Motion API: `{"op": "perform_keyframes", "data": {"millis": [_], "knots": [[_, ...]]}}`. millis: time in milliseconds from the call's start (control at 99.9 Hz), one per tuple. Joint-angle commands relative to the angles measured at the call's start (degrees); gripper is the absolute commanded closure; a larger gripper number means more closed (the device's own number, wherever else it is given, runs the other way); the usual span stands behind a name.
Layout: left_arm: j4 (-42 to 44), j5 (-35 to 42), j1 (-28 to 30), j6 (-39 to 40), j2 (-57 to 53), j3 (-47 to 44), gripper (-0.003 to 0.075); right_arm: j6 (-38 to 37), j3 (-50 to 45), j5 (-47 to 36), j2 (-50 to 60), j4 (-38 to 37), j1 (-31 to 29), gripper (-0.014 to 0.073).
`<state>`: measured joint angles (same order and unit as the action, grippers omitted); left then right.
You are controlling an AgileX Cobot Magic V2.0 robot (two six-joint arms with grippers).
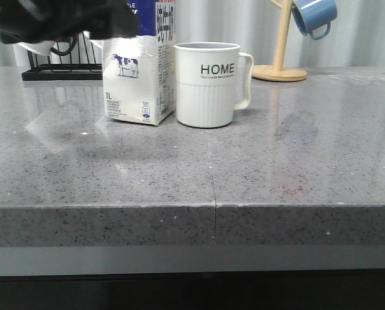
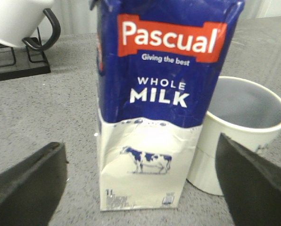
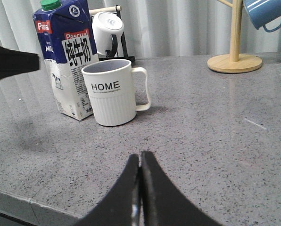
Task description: Place milk next to cup
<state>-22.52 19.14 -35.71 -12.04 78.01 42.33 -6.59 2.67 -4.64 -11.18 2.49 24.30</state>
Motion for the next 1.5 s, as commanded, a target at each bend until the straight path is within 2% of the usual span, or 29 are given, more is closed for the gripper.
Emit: {"op": "perform_keyframes", "data": {"millis": [0,110,240,540,680,810,1011,1491], "knots": [[0.1,3.8,-0.4,-0.6,-6.3,-0.9,0.0274,0.1,1.4,-4.1,-0.4,-0.3,0.0,0.0618],[0.1,2.0,1.5,-0.9,-11.3,-3.3,0.0494,0.1,1.4,-4.1,-0.4,-0.3,0.0,0.0618],[0.1,-7.2,5.9,-4.6,-17.2,-3.7,0.0741,0.1,1.4,-4.1,-0.4,-0.3,0.0,0.0618],[2.3,-25.0,20.8,-5.6,-28.8,-3.7,0.0741,0.1,1.4,-4.1,-0.4,-0.3,0.0,0.0618],[2.3,-29.6,27.4,-5.6,-34.7,-3.7,0.0741,0.1,1.4,-4.1,-0.4,-0.3,0.0,0.0618],[1.1,-30.7,31.6,-5.3,-40.6,-5.3,0.0741,0.1,1.4,-4.1,-0.4,-0.3,0.0,0.0618],[-1.5,-30.2,33.8,-5.3,-49.7,-11.5,0.0741,0.1,1.4,-4.1,-0.4,-0.3,0.0,0.0618],[-1.4,-30.8,33.8,-5.3,-64.4,-22.8,0.0741,0.1,1.4,-4.1,-0.4,-0.3,0.0,0.0618]]}}
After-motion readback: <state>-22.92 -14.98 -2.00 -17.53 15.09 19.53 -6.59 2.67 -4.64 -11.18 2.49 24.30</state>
